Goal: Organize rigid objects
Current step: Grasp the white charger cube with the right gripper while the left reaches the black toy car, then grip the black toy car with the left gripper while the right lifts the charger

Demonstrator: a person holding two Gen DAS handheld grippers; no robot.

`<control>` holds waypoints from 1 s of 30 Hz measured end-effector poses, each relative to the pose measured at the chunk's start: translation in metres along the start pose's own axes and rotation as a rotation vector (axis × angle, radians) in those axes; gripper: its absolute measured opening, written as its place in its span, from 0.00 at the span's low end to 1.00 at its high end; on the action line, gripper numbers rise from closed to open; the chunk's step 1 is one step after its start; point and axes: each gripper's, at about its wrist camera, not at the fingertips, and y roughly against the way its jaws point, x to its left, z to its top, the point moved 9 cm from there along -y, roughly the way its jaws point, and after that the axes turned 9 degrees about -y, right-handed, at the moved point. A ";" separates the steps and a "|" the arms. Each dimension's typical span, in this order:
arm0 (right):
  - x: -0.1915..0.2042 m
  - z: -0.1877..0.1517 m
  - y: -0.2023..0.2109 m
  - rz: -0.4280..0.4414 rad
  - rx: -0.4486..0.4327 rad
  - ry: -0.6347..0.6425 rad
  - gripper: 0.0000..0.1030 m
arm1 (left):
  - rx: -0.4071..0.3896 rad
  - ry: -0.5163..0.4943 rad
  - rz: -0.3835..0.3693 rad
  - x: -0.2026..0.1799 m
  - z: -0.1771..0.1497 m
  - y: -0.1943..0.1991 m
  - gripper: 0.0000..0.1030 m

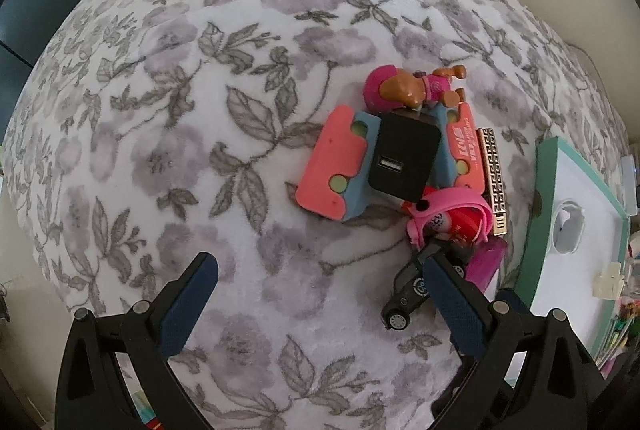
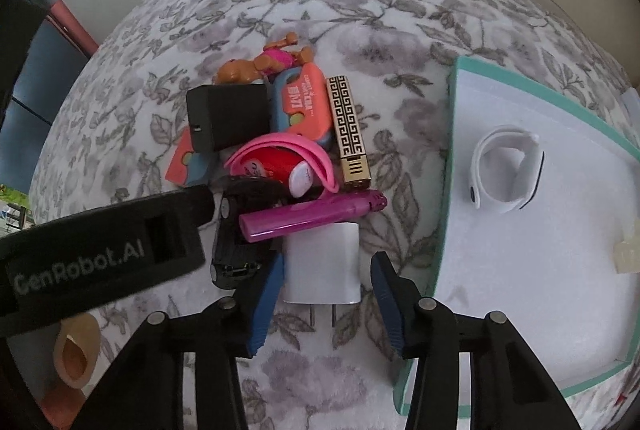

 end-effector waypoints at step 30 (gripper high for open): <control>-0.022 -0.002 0.018 0.038 0.011 -0.084 0.44 | 0.021 -0.045 -0.116 -0.024 -0.007 -0.002 0.99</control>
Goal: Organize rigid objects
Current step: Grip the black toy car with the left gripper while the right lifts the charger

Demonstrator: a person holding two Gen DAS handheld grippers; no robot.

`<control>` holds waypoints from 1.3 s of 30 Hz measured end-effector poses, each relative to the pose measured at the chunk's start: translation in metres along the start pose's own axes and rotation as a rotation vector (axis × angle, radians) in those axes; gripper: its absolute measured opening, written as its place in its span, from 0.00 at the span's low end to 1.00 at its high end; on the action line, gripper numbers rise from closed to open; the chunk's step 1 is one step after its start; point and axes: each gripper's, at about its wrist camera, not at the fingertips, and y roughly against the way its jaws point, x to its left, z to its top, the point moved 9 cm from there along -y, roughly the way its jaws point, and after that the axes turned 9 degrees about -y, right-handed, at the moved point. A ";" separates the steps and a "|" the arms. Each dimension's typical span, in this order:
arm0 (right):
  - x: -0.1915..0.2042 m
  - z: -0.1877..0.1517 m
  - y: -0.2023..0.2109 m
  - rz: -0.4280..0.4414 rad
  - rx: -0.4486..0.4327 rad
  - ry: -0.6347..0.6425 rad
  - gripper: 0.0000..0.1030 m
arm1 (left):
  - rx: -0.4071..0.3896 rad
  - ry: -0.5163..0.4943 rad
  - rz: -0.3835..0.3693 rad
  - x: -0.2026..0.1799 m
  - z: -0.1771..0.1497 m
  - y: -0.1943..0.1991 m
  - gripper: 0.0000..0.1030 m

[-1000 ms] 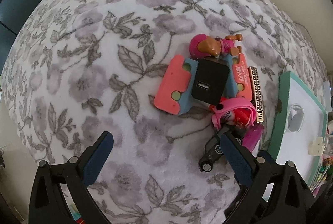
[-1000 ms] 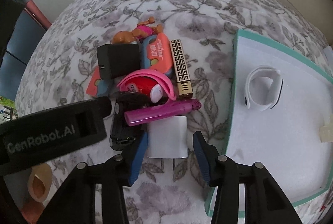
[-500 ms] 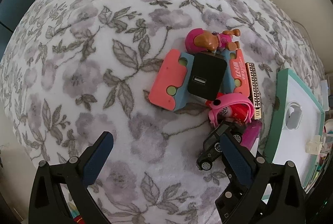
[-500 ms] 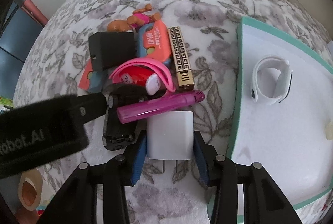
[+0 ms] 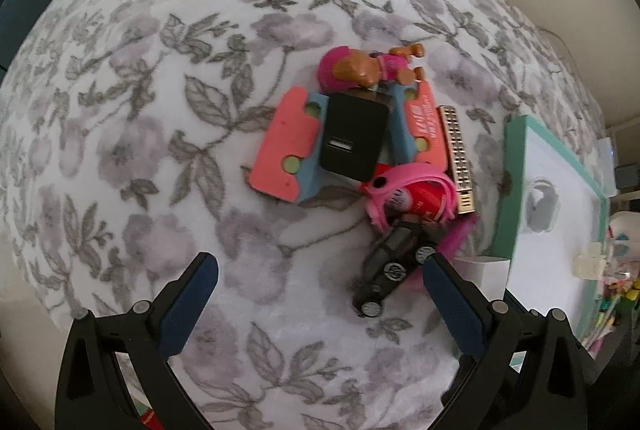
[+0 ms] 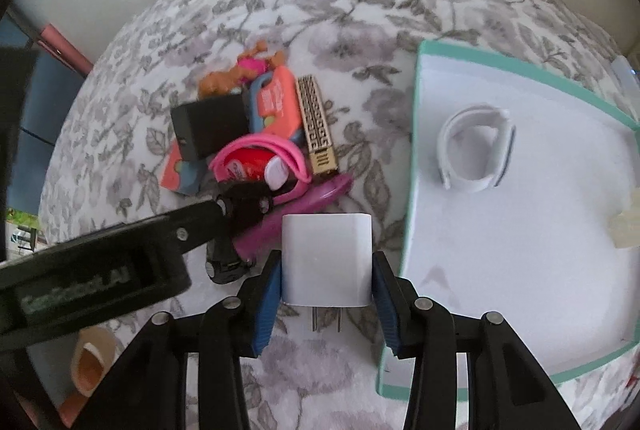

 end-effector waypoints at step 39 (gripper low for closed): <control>-0.048 0.008 0.023 -0.006 -0.022 -0.138 0.44 | -0.006 -0.130 -0.009 -0.052 0.007 -0.011 0.29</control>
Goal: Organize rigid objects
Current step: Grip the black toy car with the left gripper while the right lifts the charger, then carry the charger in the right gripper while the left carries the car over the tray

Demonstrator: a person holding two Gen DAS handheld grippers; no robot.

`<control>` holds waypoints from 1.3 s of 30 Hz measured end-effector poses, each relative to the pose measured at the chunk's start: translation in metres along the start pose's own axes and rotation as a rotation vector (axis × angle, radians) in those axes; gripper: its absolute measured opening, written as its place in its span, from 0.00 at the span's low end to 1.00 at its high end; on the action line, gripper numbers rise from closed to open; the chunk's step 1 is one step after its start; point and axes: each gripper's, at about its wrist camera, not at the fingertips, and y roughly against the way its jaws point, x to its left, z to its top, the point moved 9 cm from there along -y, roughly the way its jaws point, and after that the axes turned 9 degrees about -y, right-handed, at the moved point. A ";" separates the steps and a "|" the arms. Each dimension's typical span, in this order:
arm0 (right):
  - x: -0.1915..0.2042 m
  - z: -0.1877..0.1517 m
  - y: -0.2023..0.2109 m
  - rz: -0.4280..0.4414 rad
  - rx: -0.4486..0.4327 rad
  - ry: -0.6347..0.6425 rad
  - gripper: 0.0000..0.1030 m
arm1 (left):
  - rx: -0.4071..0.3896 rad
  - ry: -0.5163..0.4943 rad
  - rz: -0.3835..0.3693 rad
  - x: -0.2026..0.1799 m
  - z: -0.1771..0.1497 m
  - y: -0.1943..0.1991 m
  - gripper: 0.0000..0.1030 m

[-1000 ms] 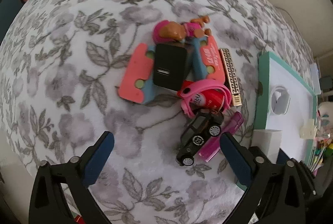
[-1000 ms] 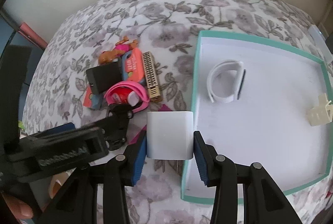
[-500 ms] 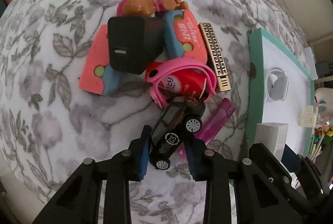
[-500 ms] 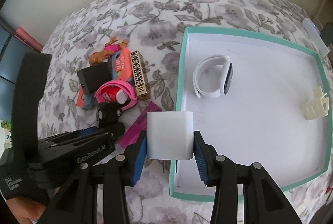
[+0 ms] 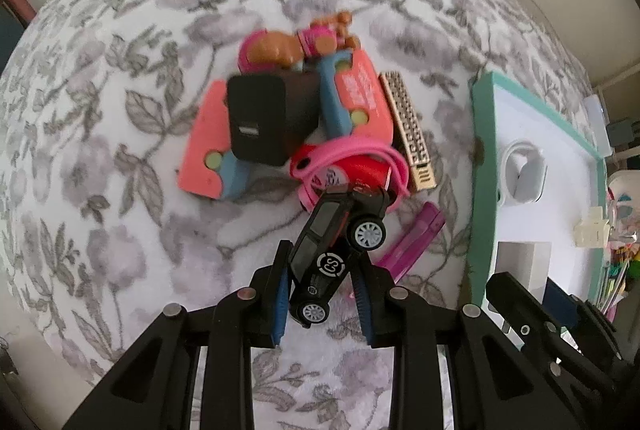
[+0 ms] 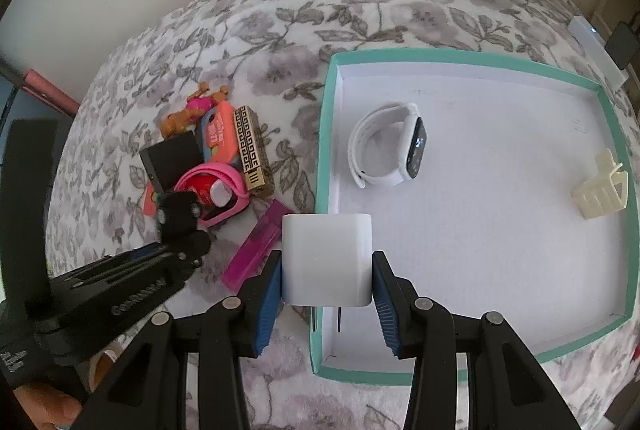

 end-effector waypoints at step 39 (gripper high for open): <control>-0.198 0.016 0.036 -0.268 -0.074 -0.414 0.44 | -0.109 -0.382 -0.003 -0.166 -0.003 0.011 0.29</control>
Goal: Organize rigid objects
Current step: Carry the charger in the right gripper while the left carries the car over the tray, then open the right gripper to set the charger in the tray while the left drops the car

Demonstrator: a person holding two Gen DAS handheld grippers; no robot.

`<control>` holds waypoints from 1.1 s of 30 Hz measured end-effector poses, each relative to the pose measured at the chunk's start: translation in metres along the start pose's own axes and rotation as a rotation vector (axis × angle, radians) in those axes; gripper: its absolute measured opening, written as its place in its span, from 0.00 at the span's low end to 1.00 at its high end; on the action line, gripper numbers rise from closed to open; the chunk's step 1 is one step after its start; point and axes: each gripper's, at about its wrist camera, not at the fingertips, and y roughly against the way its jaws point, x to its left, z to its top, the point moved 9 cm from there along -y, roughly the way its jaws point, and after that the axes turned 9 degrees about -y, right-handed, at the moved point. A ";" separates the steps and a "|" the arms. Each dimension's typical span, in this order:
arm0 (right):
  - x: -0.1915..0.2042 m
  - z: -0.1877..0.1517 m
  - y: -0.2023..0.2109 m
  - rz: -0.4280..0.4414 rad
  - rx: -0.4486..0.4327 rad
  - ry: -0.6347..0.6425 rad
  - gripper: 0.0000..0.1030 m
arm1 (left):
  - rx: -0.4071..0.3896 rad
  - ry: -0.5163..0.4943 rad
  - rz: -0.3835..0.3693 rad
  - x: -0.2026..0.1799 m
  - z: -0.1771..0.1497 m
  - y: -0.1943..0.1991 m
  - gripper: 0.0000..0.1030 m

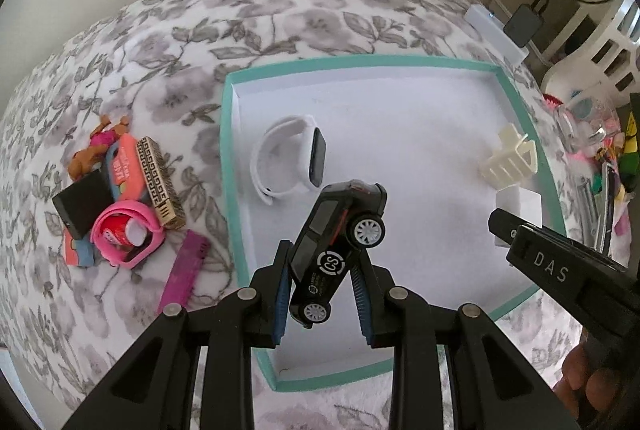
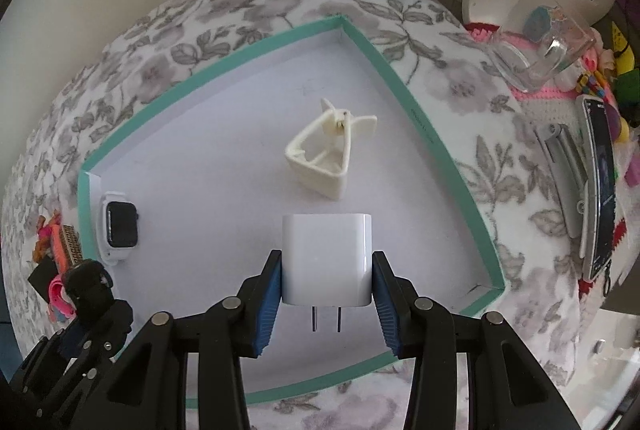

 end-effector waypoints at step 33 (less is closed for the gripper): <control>0.009 -0.014 -0.025 -0.054 0.040 0.050 0.45 | 0.080 -0.024 0.068 0.000 -0.013 -0.040 0.31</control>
